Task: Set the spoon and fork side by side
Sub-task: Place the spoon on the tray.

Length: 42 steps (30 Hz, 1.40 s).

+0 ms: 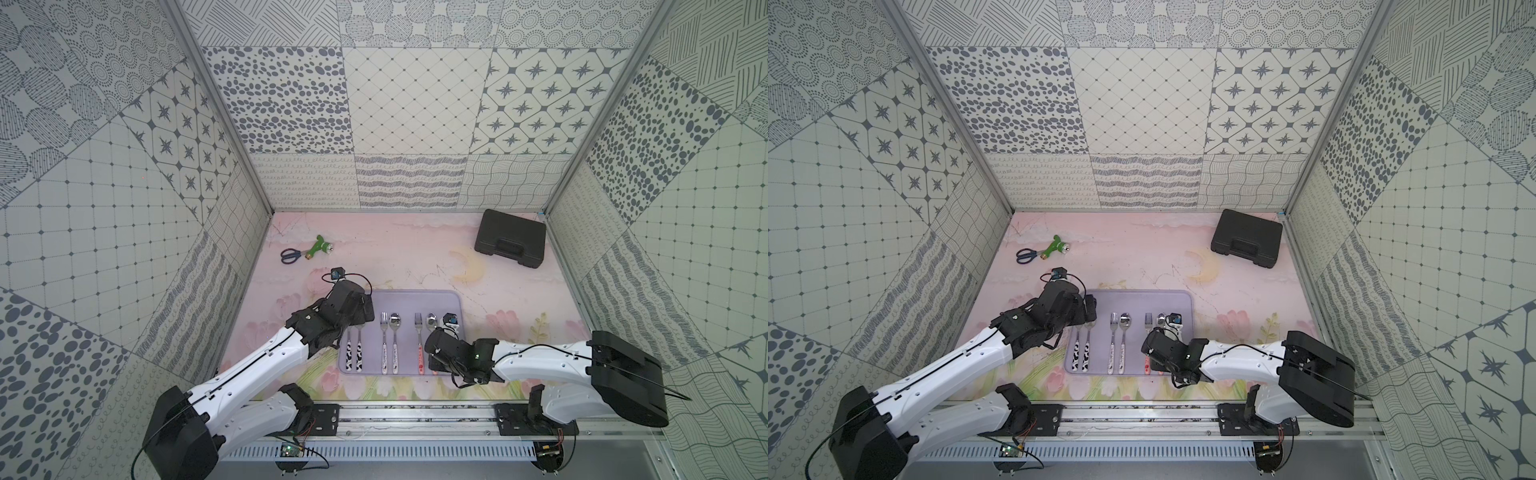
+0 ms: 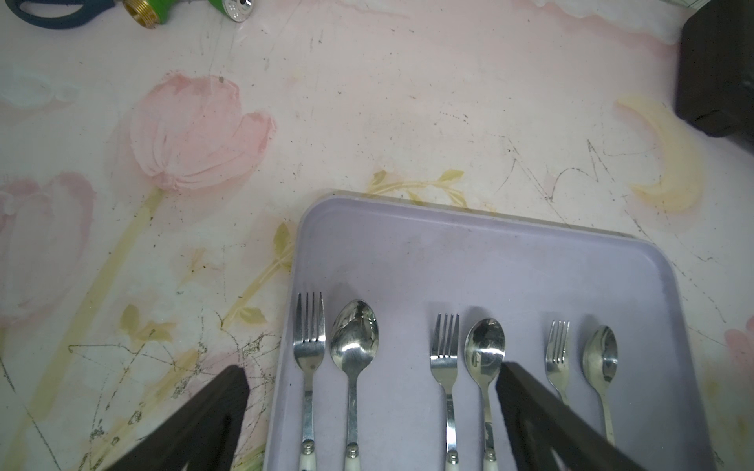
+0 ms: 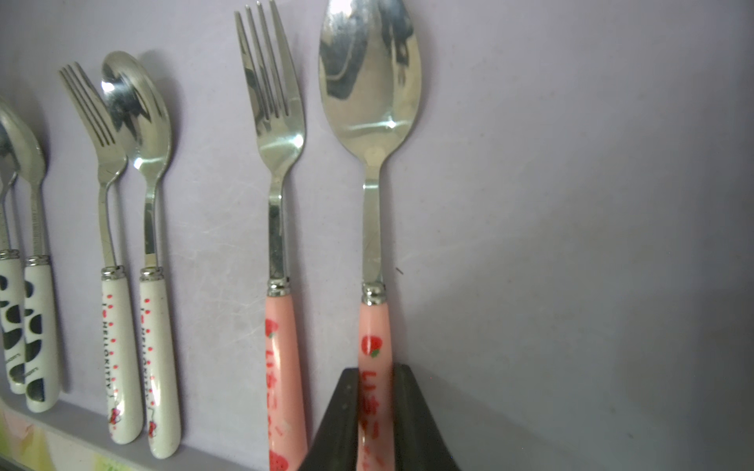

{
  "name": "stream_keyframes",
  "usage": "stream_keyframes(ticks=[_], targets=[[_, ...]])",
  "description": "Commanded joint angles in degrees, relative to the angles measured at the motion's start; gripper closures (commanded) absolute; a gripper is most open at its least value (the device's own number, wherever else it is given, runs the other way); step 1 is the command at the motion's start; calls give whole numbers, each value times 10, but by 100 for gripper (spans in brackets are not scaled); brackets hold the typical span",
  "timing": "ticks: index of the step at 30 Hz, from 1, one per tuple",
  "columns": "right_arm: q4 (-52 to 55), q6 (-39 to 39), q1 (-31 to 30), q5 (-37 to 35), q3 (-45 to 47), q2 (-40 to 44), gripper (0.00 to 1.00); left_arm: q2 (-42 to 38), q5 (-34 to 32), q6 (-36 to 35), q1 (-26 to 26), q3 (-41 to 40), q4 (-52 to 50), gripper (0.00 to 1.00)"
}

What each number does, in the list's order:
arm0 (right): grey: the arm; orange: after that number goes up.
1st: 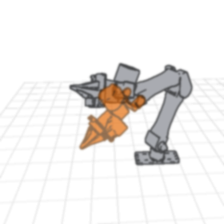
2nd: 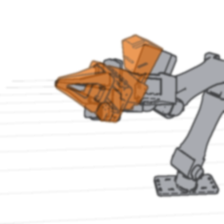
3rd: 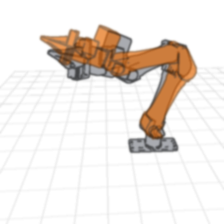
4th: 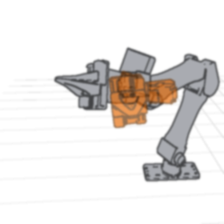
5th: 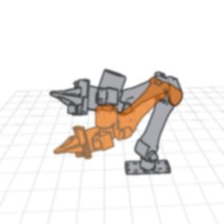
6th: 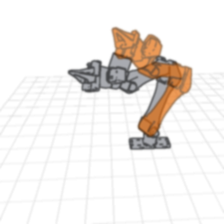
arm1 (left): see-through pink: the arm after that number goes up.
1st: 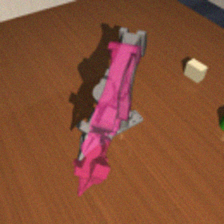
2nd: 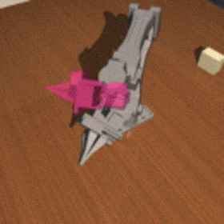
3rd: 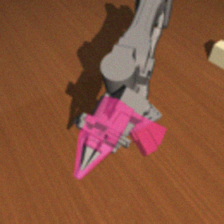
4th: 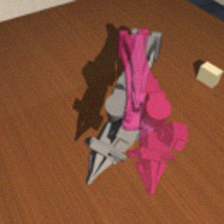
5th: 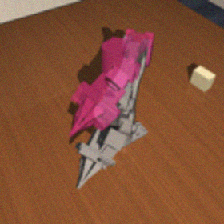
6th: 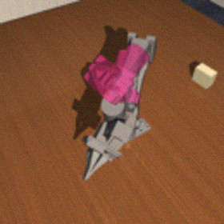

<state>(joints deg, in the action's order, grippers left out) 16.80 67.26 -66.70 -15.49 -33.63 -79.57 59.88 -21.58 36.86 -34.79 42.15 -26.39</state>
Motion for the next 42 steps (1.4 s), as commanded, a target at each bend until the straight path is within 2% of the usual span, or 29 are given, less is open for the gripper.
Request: stream_keyframes(ticks=[1, 12, 24, 29, 36, 42], targets=[[-6, -2, -4, 6, -5, -12, 84, -5, -22, -4, 1, -3, -5, 0], [-11, 0, -5, 8, -7, -17, 82, -5, -24, -4, 2, -4, -5, 0], [-11, -3, -5, 7, -7, -6, 69, -5, -26, -4, 2, -4, -5, 0], [-6, -10, -5, 4, -7, 9, 68, -6, -27, -4, 2, -4, -6, 0], [25, -39, -2, -11, -16, 41, 60, -10, -31, -3, 2, -5, -7, 0], [52, -104, 32, 0, -25, 93, 47, -25, -44, -2, 1, -13, -3, 0]])
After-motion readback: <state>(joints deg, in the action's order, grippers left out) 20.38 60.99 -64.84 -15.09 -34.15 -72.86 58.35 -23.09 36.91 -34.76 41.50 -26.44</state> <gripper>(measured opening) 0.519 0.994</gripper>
